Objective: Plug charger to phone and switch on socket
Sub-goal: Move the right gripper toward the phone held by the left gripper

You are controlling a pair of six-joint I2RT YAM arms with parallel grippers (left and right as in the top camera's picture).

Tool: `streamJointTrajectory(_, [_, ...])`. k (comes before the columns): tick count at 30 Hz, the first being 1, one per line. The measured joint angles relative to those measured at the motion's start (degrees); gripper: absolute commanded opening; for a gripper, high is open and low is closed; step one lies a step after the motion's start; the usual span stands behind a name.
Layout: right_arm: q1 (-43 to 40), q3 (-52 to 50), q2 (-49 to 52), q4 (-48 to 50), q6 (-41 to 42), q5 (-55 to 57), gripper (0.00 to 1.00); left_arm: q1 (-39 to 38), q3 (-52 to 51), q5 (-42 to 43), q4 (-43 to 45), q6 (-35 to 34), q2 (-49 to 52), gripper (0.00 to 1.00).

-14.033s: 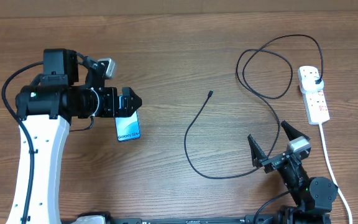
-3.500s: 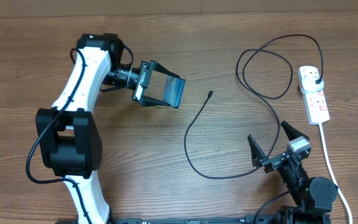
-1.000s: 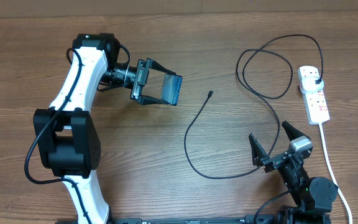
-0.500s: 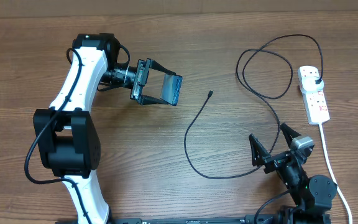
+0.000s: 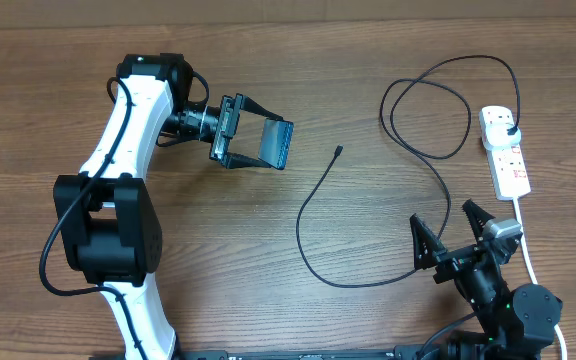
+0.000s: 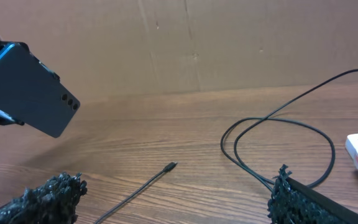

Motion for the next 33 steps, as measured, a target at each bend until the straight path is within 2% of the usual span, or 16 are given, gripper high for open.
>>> streamJointTrajectory(8, [-0.2, 9.68, 7.17, -6.67, 0.02, 0.39, 1.0, 0.0, 0.02, -0.2, 0.0, -0.02, 0.0, 0.68])
streamJointTrajectory(16, [-0.26, 24.41, 26.58, -19.17, 0.0, -1.27, 1.0, 0.0, 0.11, -4.11, 0.2, -1.62, 0.0, 0.67])
streamJointTrajectory(22, [-0.26, 37.18, 43.1, -31.06, 0.04, -4.96, 1.0, -0.02, 0.15, -13.68, 2.38, -6.49, 0.0, 0.66])
streamJointTrajectory(23, [-0.26, 38.8, 45.92, -32.5, 0.04, -6.1, 1.0, -0.02, 0.17, -15.41, 2.64, -7.43, 0.0, 0.63])
streamJointTrajectory(24, [-0.24, 39.58, 47.67, -33.07, 0.04, -7.02, 1.0, -0.02, 0.15, -17.53, 2.91, -8.63, 0.0, 0.61])
streamJointTrajectory(30, [-0.24, 40.7, 58.88, -32.68, 3.06, -16.15, 1.0, -0.02, 0.17, -28.26, 3.67, -13.84, 0.0, 0.61])
streamJointTrajectory(33, [0.72, 40.7, 64.78, -30.97, 3.56, -20.96, 0.91, 0.0, 0.17, -32.46, 3.69, -15.65, 0.0, 0.61])
